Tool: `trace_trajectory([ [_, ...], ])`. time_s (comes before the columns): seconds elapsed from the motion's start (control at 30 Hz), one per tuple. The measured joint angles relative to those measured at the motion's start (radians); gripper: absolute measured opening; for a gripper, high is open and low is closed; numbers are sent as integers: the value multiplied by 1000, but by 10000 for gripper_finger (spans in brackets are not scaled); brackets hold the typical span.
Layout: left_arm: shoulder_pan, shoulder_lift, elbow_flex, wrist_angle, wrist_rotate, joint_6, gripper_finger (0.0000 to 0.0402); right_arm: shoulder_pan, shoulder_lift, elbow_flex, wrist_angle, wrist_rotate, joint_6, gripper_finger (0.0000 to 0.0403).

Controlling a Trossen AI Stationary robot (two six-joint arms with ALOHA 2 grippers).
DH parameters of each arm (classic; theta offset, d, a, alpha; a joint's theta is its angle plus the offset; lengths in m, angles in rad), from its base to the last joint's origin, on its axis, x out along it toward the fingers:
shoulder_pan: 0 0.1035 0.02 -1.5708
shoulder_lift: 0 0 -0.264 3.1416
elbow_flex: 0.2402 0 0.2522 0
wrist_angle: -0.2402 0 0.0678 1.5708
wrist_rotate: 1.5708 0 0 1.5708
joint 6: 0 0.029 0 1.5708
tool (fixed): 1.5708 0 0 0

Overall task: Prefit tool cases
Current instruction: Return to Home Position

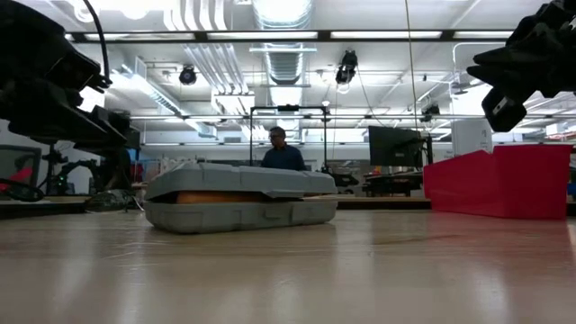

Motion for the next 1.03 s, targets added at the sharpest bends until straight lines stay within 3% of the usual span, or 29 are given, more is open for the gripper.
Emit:
trace_trajectory([
  [0.73, 0, 8, 1, 0, 0, 0, 164, 0, 0, 0, 0, 0, 0, 74],
  [1.03, 0, 8, 1, 0, 0, 0, 153, 0, 0, 0, 0, 0, 0, 58],
])
